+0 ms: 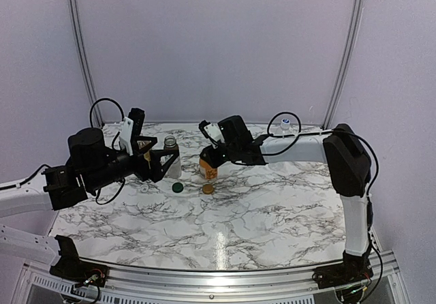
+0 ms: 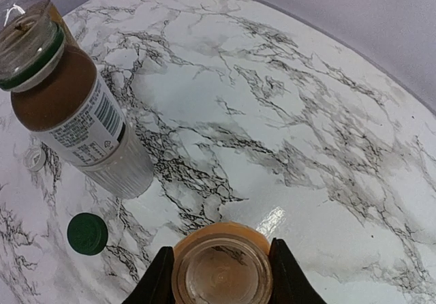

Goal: Unscrew the bottle caps
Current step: Place the bottle without the bottle cap at the center of the board, then pick up the plastic bottle from the center of the board.

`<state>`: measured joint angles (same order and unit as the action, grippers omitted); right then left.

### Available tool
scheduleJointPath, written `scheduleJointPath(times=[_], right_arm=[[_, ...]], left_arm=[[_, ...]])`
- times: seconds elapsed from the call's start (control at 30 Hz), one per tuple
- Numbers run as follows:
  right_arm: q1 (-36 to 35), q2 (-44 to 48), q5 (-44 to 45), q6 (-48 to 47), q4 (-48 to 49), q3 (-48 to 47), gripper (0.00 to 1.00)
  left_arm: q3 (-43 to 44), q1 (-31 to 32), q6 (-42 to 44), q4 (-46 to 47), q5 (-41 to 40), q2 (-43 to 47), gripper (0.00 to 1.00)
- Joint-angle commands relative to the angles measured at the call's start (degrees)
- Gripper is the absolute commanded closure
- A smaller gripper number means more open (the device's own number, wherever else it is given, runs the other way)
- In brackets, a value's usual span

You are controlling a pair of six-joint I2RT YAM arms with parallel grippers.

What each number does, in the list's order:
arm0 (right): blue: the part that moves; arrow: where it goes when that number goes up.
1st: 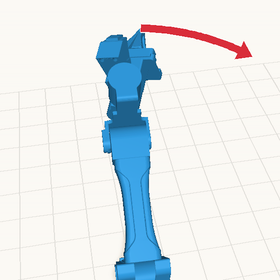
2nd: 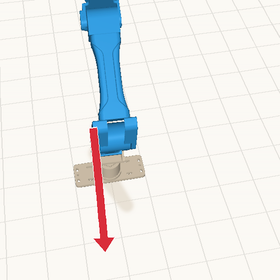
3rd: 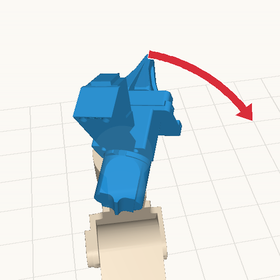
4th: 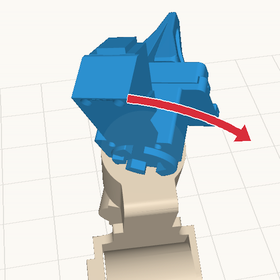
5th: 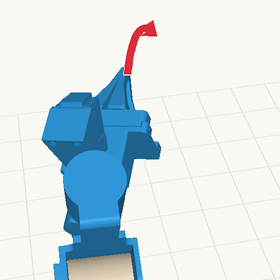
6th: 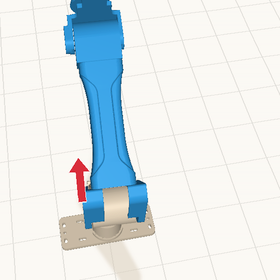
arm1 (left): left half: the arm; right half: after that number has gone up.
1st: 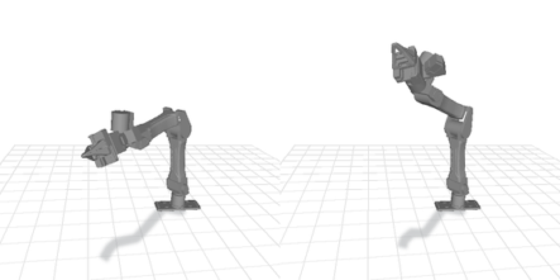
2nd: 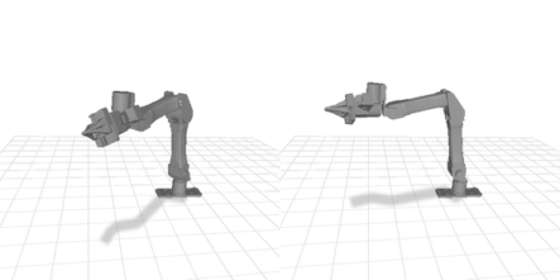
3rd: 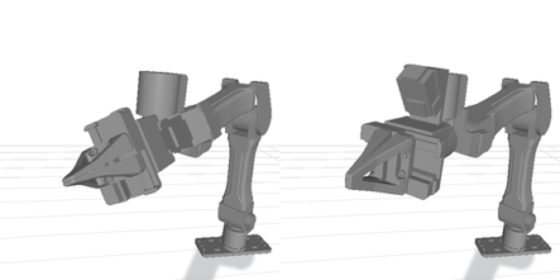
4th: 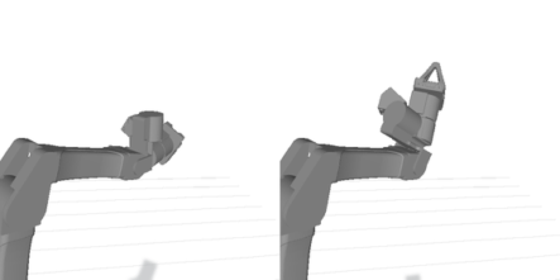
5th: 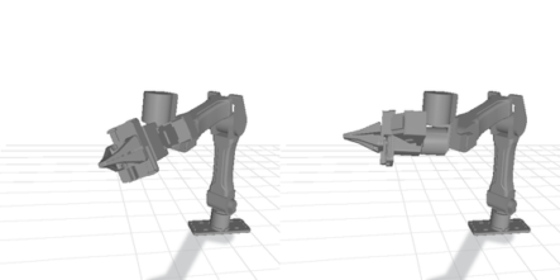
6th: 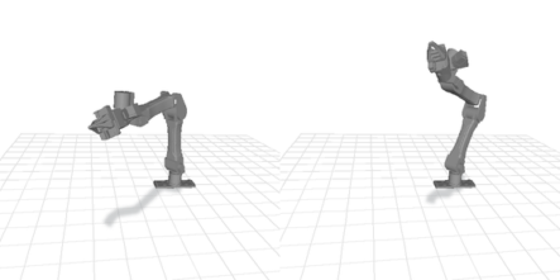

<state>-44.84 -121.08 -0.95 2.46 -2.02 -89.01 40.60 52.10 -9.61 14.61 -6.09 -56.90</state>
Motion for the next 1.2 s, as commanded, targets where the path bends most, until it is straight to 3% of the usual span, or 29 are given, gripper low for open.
scheduleJointPath(times=[0.0, 0.1, 0.37, 0.5, 0.63, 0.97, 1.17], right_arm=[[0.34, -0.04, 0.45, -0.74, 1.49, 1.12, 0.76], [0.36, 0.17, 0.13, -0.77, 3.1, 1.61, 0.71], [0.32, 3.75, 0.67, -0.52, 3.24, 4.46, 0.23], [0.33, 5.91, 0.36, -0.14, 3.08, 5.69, 0.08], [0.34, 8.83, -1.06, 0.74, 3.08, 7.51, 0.02], [2.03, 21.43, -1.95, 3.49, -2.11, 11.66, 0.02], [3.72, 30.58, 6.02, 3.07, -7.09, 12.34, 0.01]], left_arm=[[-0.73, -0.38, 0.73, -0.9, -0.48, 0.83, 0.01], [-0.73, -0.4, 0.73, -0.9, -0.5, 0.91, 0.01], [-0.93, -0.37, 0.74, -0.9, -0.92, 0.83, 0.01], [-0.99, -0.4, 0.73, -0.9, -1.49, 0.82, 0.01], [-1.43, -0.34, 0.85, -0.81, -1.95, 1.26, 0.01], [-4.07, -0.37, -0.09, 3.19, -1.17, 2.97, 0.01], [-5.8, -0.4, -0.92, 5.51, 0.87, 4.56, 0.01]])
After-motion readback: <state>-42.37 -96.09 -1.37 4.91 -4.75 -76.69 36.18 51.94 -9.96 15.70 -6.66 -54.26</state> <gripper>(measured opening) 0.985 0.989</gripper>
